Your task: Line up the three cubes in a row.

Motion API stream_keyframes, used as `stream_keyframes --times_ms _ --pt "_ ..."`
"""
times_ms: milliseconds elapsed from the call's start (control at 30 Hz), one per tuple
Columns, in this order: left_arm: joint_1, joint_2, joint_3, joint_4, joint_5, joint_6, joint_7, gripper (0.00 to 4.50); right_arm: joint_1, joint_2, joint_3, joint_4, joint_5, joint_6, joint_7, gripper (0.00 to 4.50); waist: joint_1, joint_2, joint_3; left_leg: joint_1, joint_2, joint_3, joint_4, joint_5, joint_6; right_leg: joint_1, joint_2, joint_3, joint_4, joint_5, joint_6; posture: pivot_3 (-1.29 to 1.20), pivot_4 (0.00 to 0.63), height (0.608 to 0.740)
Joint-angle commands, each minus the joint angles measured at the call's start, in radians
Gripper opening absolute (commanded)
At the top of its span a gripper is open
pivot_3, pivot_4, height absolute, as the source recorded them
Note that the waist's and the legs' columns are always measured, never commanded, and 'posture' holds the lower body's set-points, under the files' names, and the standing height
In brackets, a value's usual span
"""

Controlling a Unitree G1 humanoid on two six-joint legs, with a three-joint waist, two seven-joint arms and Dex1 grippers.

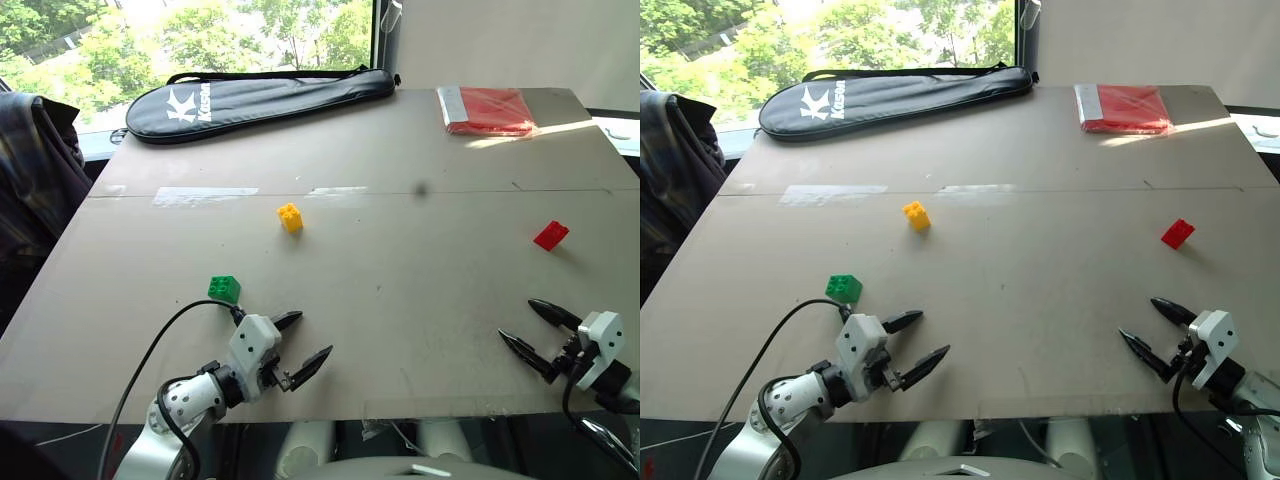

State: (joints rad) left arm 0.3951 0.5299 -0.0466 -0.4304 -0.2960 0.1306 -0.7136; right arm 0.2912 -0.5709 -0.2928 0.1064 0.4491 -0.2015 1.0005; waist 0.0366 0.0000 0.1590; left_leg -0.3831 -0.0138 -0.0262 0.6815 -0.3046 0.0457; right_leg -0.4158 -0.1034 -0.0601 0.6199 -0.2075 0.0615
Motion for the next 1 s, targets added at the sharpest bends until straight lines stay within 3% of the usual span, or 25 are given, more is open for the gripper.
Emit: stream_keyframes --times_ms 33,800,933,1000 --pt "0.025 -0.006 -0.02 -0.006 0.004 0.034 0.011 4.42 -0.002 -0.024 -0.002 0.023 -0.006 0.024 0.018 4.5 0.0 0.0 0.0 0.0 0.0 0.0 0.0 0.0 0.0 0.0 0.0 0.0 0.0 0.0 0.0 0.0 0.15 0.694" --pt "-0.004 -0.007 -0.028 0.03 0.029 -0.002 -0.008 4.42 -0.012 -0.053 -0.043 0.034 -0.008 0.017 0.0 4.5 0.003 0.001 0.0 0.001 -0.001 0.001 0.003 0.0 0.0 0.001 0.002 0.001 0.002 0.0 0.0 0.0 0.15 0.694" --pt "-0.037 -0.002 -0.025 0.017 0.008 0.002 -0.028 4.42 -0.016 -0.006 -0.085 -0.012 -0.014 0.052 -0.149 4.5 0.005 0.001 0.0 0.0 -0.001 0.001 0.003 0.0 0.0 0.001 0.002 0.001 0.002 0.0 0.0 0.0 0.15 0.694" --pt "-0.07 0.017 -0.024 -0.005 -0.009 0.012 -0.058 4.42 -0.03 0.028 -0.105 -0.042 -0.07 0.086 -0.296 4.5 0.003 0.001 0.001 0.0 -0.001 0.001 0.003 0.0 0.0 0.001 0.002 0.001 0.003 0.0 0.0 0.0 0.15 0.694"
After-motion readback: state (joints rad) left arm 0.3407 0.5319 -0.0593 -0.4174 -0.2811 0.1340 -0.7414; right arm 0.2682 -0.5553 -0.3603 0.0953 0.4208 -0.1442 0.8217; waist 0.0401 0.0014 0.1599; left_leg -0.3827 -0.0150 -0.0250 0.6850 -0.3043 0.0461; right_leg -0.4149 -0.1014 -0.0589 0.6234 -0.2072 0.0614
